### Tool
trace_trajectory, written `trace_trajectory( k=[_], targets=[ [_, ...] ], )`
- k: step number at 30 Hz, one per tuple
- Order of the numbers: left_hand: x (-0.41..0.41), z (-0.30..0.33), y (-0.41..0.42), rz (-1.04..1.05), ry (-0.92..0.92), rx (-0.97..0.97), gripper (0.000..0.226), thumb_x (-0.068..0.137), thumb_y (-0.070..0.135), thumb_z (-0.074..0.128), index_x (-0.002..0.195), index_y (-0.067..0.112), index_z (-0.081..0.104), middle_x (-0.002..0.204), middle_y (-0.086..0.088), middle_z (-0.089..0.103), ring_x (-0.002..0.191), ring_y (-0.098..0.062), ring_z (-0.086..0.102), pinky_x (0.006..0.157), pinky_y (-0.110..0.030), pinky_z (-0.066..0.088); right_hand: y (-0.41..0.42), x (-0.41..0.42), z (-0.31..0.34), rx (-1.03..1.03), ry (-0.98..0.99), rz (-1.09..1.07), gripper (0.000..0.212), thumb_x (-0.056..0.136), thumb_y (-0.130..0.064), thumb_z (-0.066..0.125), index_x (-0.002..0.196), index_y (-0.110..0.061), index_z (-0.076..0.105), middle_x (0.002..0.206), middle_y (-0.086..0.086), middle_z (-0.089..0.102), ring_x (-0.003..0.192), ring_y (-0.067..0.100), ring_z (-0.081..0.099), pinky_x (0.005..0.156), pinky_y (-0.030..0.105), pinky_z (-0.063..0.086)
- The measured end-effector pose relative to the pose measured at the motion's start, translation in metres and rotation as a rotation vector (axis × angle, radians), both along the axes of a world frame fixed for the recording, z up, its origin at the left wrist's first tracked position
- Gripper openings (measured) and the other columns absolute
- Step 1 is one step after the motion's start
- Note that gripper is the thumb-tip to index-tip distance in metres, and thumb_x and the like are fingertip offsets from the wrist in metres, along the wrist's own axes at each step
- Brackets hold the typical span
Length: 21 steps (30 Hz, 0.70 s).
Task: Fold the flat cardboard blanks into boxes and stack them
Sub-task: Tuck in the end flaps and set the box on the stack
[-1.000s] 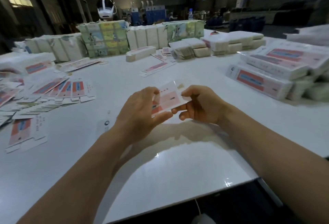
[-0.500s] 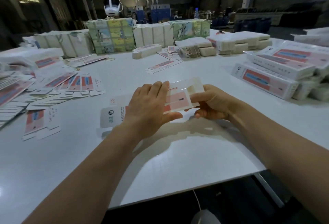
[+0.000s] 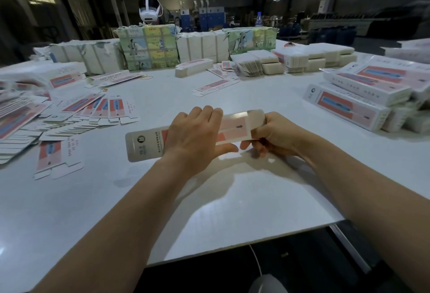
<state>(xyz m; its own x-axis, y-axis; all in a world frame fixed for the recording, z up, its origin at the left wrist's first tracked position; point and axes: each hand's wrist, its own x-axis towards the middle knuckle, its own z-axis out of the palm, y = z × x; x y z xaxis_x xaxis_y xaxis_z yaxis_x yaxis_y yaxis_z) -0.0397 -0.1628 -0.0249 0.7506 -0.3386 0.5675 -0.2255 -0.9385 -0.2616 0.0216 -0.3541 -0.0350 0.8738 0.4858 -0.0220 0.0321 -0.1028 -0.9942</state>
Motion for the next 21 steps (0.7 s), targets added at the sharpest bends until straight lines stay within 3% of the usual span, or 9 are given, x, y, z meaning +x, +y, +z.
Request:
trace_trajectory(
  k=[3, 6, 9, 12, 17, 21],
  targets=[
    [0.001, 0.003, 0.003, 0.036, 0.027, -0.141, 0.074, 0.071, 0.073, 0.046, 0.111, 0.011, 0.054, 0.102, -0.006, 0.061, 0.088, -0.025, 0.053, 0.065, -0.035, 0.039, 0.003, -0.004, 0.005, 0.095, -0.024, -0.061, 0.017, 0.09, 0.001, 0.048, 0.098, -0.004, 0.062, 0.067, 0.014, 0.068, 0.043, 0.017, 0.051, 0.04, 0.024, 0.044],
    [0.003, 0.007, 0.013, 0.15, 0.055, -0.311, 0.069, 0.072, 0.075, 0.045, 0.107, 0.016, 0.05, 0.098, -0.002, 0.057, 0.086, -0.021, 0.049, 0.063, -0.032, 0.036, 0.004, -0.006, 0.011, 0.247, -0.17, -0.288, 0.011, 0.091, -0.007, 0.056, 0.1, -0.013, 0.058, 0.076, 0.01, 0.065, 0.053, 0.018, 0.059, 0.043, 0.028, 0.048],
    [0.004, 0.011, 0.022, 0.221, 0.066, -0.429, 0.069, 0.071, 0.077, 0.045, 0.104, 0.017, 0.048, 0.093, -0.001, 0.054, 0.079, -0.02, 0.046, 0.062, -0.033, 0.036, 0.01, -0.013, 0.007, 0.046, -0.642, -0.555, 0.012, 0.085, -0.007, 0.065, 0.09, -0.017, 0.061, 0.079, -0.002, 0.058, 0.062, 0.008, 0.056, 0.052, 0.026, 0.051],
    [0.004, 0.011, 0.019, 0.249, 0.088, -0.421, 0.071, 0.072, 0.078, 0.044, 0.108, 0.018, 0.048, 0.098, -0.001, 0.056, 0.084, -0.022, 0.051, 0.063, -0.033, 0.036, 0.022, -0.02, -0.001, -0.137, -0.893, -0.548, 0.013, 0.083, -0.006, 0.07, 0.096, -0.007, 0.073, 0.089, -0.001, 0.054, 0.075, 0.01, 0.053, 0.065, 0.017, 0.043],
    [0.003, 0.006, 0.005, 0.238, 0.117, -0.365, 0.077, 0.069, 0.083, 0.038, 0.112, 0.02, 0.047, 0.101, 0.0, 0.058, 0.086, -0.021, 0.054, 0.063, -0.033, 0.042, 0.03, -0.026, -0.001, -0.259, -0.874, -0.477, 0.017, 0.089, -0.011, 0.064, 0.103, -0.009, 0.074, 0.117, 0.001, 0.054, 0.115, 0.018, 0.038, 0.097, 0.017, 0.03],
    [0.002, 0.005, 0.002, 0.203, 0.142, -0.357, 0.086, 0.061, 0.086, 0.023, 0.111, 0.021, 0.047, 0.099, 0.001, 0.058, 0.083, -0.02, 0.053, 0.065, -0.035, 0.048, 0.029, -0.028, 0.001, -0.244, -0.772, -0.397, 0.015, 0.091, -0.01, 0.059, 0.096, -0.009, 0.073, 0.134, -0.008, 0.045, 0.13, 0.013, 0.026, 0.107, 0.024, 0.022]
  ],
)
